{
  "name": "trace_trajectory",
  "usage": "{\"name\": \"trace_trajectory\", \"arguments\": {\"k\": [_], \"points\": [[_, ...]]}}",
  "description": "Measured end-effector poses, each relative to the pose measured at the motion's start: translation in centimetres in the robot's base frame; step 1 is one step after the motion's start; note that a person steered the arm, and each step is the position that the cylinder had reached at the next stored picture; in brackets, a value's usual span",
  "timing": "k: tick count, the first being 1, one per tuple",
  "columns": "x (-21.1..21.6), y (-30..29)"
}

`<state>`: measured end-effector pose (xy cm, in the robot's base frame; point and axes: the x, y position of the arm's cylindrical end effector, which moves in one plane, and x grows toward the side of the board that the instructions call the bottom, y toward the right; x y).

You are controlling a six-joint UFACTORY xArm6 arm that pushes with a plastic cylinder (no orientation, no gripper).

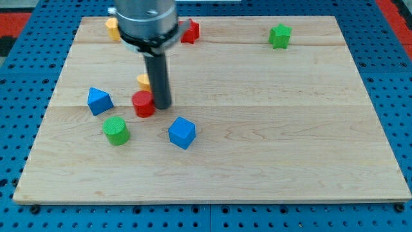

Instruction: Move the yellow heart to the center right of the board

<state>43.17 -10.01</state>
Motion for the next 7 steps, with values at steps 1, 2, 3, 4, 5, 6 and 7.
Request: {"name": "trace_trajectory", "arguments": {"k": [1, 2, 3, 4, 5, 6, 7], "points": [[3.7, -0.3], [4.5, -2.0], [-1.2, -3.7], [-5.9, -5.5], [-6.4, -4.4], [-7.0, -3.4], [-7.9, -3.3]]}}
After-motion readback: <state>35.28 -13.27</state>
